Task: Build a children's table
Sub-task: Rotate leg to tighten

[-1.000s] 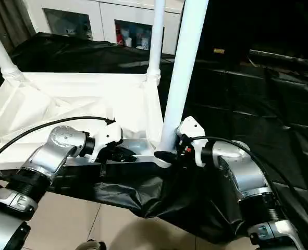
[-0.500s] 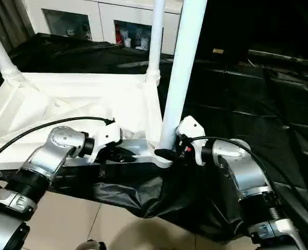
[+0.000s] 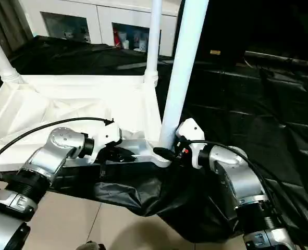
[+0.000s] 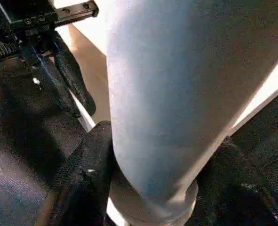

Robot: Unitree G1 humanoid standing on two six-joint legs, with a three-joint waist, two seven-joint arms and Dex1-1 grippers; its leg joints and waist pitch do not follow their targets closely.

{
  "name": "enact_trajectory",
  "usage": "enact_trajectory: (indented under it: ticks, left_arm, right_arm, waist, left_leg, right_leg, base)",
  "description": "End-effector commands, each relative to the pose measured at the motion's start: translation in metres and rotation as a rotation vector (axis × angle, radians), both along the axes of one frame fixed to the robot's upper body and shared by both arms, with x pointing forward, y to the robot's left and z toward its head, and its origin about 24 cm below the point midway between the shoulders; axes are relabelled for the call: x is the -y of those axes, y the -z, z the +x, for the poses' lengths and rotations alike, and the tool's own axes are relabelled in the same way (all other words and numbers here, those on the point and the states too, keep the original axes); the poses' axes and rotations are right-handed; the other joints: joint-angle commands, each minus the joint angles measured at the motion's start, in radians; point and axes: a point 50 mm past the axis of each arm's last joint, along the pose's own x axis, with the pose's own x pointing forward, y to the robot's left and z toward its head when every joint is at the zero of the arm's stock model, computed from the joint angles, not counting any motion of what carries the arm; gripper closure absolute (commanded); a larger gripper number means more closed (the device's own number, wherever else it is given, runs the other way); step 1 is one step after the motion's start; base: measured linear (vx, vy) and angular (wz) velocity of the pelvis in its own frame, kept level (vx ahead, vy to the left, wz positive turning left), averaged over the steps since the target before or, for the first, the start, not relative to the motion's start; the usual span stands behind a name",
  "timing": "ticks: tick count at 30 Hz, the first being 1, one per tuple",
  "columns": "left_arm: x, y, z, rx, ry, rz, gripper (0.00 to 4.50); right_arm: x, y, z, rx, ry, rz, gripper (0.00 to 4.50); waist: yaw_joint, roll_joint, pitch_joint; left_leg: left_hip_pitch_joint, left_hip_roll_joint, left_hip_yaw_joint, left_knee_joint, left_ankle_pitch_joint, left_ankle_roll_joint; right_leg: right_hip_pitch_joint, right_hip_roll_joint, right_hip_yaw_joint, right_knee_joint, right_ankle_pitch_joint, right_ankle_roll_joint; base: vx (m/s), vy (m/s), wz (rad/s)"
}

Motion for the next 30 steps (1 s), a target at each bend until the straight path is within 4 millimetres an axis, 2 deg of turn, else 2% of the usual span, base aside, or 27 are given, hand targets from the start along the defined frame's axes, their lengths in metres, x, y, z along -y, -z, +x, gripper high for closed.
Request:
enact_trajectory:
  ticks: [1,3,5,7,8,13,14,18,21,30]
  left_arm:
    - [0.0214,-0.0040,-0.0021,-0.001,0.040,-0.094,4.50]
    - [0.0212,-0.0041,-0.0019,0.002,0.039,-0.092,4.50]
    - [0.0206,-0.0043,-0.0020,0.003,0.034,-0.098,4.50]
    - [0.0205,-0.0044,-0.0021,0.003,0.033,-0.099,4.50]
    - [0.0192,-0.0040,-0.0024,0.003,0.032,-0.097,4.50]
    - [0.0168,-0.0041,-0.0024,0.003,0.025,-0.096,4.50]
    - [0.0160,-0.0041,-0.0022,0.003,0.023,-0.095,4.50]
    - [0.0144,-0.0042,-0.0015,0.005,0.017,-0.092,4.50]
    - [0.0146,-0.0043,-0.0014,0.006,0.015,-0.092,4.50]
    - [0.0149,-0.0039,-0.0020,0.006,0.013,-0.093,4.50]
  right_arm:
    - [-0.0057,0.0185,-0.0083,-0.103,-0.042,-0.036,1.66]
    - [-0.0041,0.0181,-0.0075,-0.096,-0.040,-0.043,1.37]
    - [-0.0032,0.0160,-0.0054,-0.079,-0.040,-0.051,1.28]
    - [-0.0030,0.0150,-0.0047,-0.078,-0.042,-0.048,1.28]
    - [-0.0029,0.0128,-0.0022,-0.075,-0.037,-0.038,1.28]
    - [-0.0043,0.0099,0.0004,-0.080,-0.047,-0.022,1.28]
    - [-0.0045,0.0095,0.0006,-0.081,-0.048,-0.021,1.53]
    - [-0.0041,0.0109,0.0009,-0.075,-0.059,-0.042,1.66]
    - [-0.0036,0.0124,0.0001,-0.078,-0.068,-0.053,1.91]
    - [-0.0035,0.0156,-0.0011,-0.081,-0.071,-0.064,2.02]
  waist:
    - [0.005,-0.012,-0.058]
    - [0.007,-0.013,-0.059]
    - [0.008,-0.017,-0.059]
    - [0.009,-0.015,-0.060]
    - [0.008,-0.018,-0.058]
    - [0.007,-0.019,-0.055]
    - [0.007,-0.020,-0.055]
    - [0.007,-0.020,-0.054]
    - [0.007,-0.019,-0.053]
    - [0.007,-0.021,-0.051]
  left_leg:
    - [0.006,0.020,-0.002,-0.059,-0.239,0.048]
    - [0.004,0.021,-0.002,-0.058,-0.221,0.054]
    - [0.003,0.020,-0.001,-0.055,-0.204,0.063]
    - [0.003,0.020,-0.001,-0.055,-0.202,0.066]
    - [0.003,0.020,-0.001,-0.056,-0.208,0.067]
    - [0.003,0.021,-0.001,-0.058,-0.224,0.063]
    - [0.002,0.020,-0.002,-0.057,-0.214,0.064]
    - [0.003,0.020,-0.001,-0.057,-0.214,0.066]
    - [0.003,0.020,-0.001,-0.057,-0.220,0.064]
    - [0.002,0.020,-0.002,-0.059,-0.222,0.065]
  right_leg:
    - [0.043,-0.045,0.032,-0.077,-0.198,-0.206]
    - [0.045,-0.046,0.032,-0.074,-0.180,-0.209]
    - [0.045,-0.046,0.031,-0.072,-0.155,-0.214]
    - [0.045,-0.046,0.031,-0.071,-0.155,-0.214]
    - [0.045,-0.047,0.031,-0.073,-0.172,-0.212]
    - [0.042,-0.048,0.032,-0.077,-0.224,-0.197]
    - [0.043,-0.048,0.032,-0.076,-0.213,-0.196]
    - [0.041,-0.048,0.032,-0.076,-0.214,-0.197]
    - [0.041,-0.048,0.032,-0.077,-0.222,-0.194]
    - [0.040,-0.048,0.032,-0.079,-0.242,-0.186]
  base:
    - [0.000,0.000,0.00]
    - [0.000,0.000,0.00]
    - [0.000,0.000,0.00]
    - [0.000,0.000,0.00]
    - [0.000,0.000,0.00]
    - [0.000,0.000,0.00]
    - [0.000,0.000,0.00]
    - [0.000,0.000,0.00]
    - [0.000,0.000,0.00]
    - [0.000,0.000,0.00]
